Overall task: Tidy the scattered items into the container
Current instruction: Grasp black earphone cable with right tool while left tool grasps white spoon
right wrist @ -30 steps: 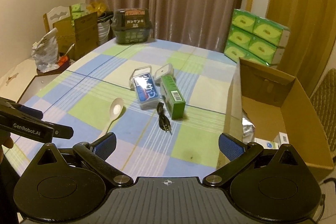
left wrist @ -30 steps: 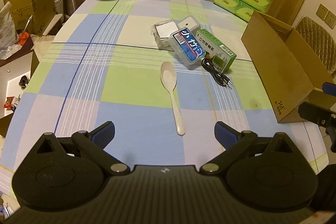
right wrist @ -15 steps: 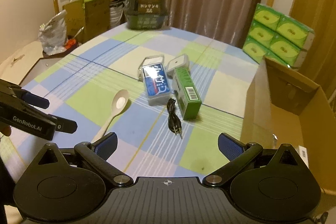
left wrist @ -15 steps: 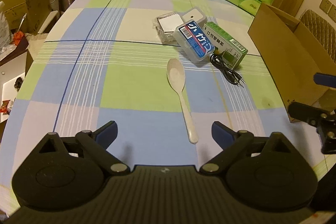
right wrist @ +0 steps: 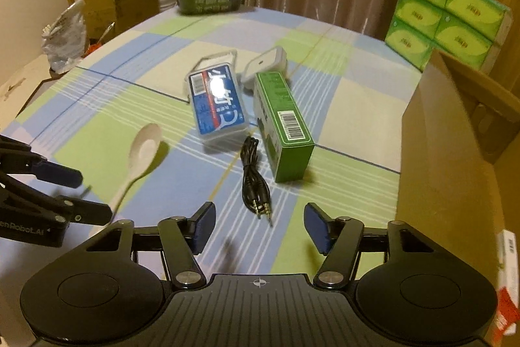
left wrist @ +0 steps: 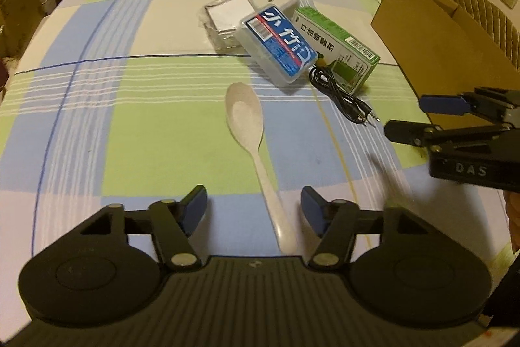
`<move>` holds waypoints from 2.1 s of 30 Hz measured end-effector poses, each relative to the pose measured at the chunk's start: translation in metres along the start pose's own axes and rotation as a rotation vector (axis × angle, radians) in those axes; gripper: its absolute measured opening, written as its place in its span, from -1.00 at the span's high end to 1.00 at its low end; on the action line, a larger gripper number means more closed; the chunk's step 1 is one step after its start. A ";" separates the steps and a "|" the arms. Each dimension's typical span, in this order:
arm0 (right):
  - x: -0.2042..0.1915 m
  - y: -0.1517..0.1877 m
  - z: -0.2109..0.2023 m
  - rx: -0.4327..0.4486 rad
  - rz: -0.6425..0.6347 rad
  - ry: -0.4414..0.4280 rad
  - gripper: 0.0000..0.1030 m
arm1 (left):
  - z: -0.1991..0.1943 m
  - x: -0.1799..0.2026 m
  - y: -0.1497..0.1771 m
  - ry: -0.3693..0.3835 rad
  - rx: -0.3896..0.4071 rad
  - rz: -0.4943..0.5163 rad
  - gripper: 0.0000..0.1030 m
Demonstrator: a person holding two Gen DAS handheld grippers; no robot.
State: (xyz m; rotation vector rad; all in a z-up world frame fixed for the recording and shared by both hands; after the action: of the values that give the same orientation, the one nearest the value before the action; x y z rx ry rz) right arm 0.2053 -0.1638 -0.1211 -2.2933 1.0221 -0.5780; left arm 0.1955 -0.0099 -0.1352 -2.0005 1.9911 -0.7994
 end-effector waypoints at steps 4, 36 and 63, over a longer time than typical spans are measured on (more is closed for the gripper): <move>0.004 -0.001 0.016 -0.009 -0.003 -0.005 -0.04 | 0.016 0.004 -0.010 -0.003 -0.003 0.020 0.21; -0.004 0.019 0.012 -0.032 0.036 -0.038 0.63 | 0.027 0.012 -0.015 -0.008 0.008 0.112 0.67; -0.008 0.011 0.029 -0.029 0.042 -0.056 0.73 | 0.041 0.018 -0.026 -0.001 0.042 0.155 0.51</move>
State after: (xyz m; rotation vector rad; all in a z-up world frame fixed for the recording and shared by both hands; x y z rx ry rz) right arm 0.2109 -0.1546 -0.1510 -2.2941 1.0550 -0.4822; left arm 0.2377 -0.0351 -0.1522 -1.7977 2.0806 -0.7979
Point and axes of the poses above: each gripper's, at about its wrist camera, not at the fingertips, and z roughly the way its jaws point, x to its right, y to its underside, the point moved 7 cm from there along z, roughly the way its jaws point, and after that the axes turned 9 degrees about -z, right-handed, at the moved point
